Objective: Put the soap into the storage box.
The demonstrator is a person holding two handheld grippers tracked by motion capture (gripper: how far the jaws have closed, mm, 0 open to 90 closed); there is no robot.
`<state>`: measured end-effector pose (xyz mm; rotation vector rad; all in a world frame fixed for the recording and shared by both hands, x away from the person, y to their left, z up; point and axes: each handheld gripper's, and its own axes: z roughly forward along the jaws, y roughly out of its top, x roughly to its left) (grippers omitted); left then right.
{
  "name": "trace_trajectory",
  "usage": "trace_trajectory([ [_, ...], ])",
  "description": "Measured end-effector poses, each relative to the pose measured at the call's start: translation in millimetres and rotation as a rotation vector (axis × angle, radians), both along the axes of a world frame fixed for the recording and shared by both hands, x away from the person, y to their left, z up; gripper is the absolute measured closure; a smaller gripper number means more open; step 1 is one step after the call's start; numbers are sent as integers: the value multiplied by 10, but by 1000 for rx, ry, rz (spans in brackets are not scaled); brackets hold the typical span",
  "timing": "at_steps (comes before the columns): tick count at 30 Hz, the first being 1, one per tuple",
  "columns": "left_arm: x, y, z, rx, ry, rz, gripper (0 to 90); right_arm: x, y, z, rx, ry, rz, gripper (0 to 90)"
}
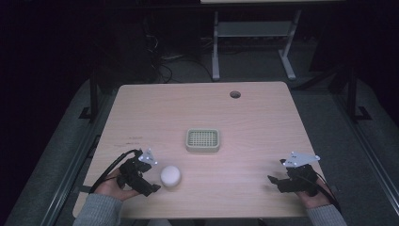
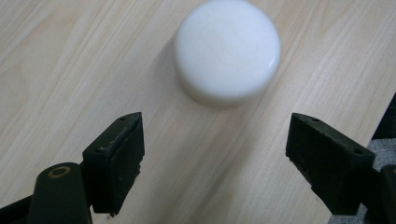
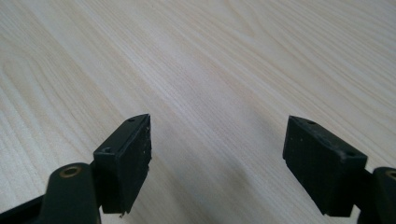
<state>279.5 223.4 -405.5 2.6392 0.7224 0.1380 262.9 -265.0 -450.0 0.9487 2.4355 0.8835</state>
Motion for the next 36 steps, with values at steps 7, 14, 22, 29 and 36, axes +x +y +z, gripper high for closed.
trace_trajectory([
  [7, 67, -124, 27, 7, 6, -14, 193, -12, 16, 5, 27, 8, -15, 231],
  [14, 129, -245, 44, 26, 20, -30, 193, -4, 14, 5, 28, -2, -5, 231],
  [22, 168, -341, 45, 53, 24, -51, 193, -8, 22, 5, 20, 9, -7, 231],
  [29, 219, -437, 19, 66, 41, -67, 194, -7, 23, 9, 19, 3, -3, 231],
  [36, 273, -550, -49, 99, 57, -74, 194, -6, 22, 10, 23, 3, -5, 231],
])
